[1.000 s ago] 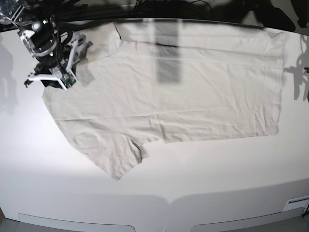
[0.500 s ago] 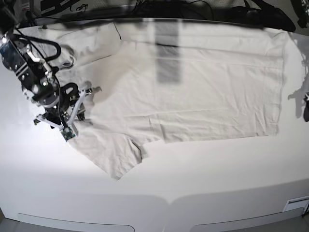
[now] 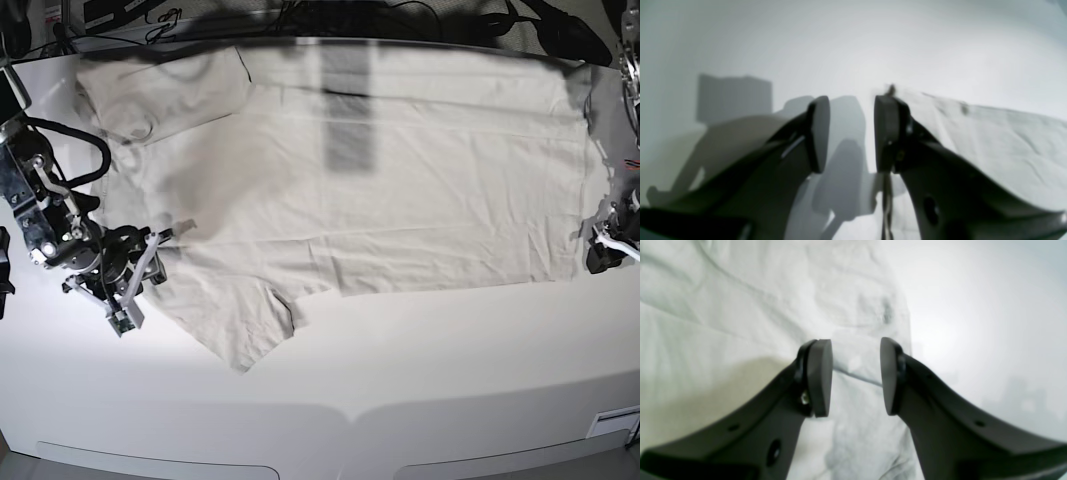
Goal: Fold the T-shirt properly
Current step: 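Move both grippers down along the shirt sides toward the hem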
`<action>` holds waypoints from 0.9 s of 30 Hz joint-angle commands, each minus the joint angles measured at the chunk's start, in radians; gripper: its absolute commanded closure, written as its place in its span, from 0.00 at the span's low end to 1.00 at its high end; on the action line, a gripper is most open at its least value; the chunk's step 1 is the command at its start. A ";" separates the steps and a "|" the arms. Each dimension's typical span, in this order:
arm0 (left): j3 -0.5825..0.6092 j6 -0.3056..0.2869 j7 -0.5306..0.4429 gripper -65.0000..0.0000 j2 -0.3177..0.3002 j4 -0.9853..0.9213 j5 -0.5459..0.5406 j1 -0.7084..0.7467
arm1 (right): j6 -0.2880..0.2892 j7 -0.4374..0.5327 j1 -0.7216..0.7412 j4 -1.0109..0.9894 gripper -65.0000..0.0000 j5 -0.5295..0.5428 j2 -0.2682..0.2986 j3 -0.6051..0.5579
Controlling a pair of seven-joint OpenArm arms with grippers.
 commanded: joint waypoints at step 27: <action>-0.002 -0.010 0.117 1.00 0.127 -0.040 0.128 -0.059 | 0.012 0.105 0.107 0.006 0.63 0.001 0.034 0.010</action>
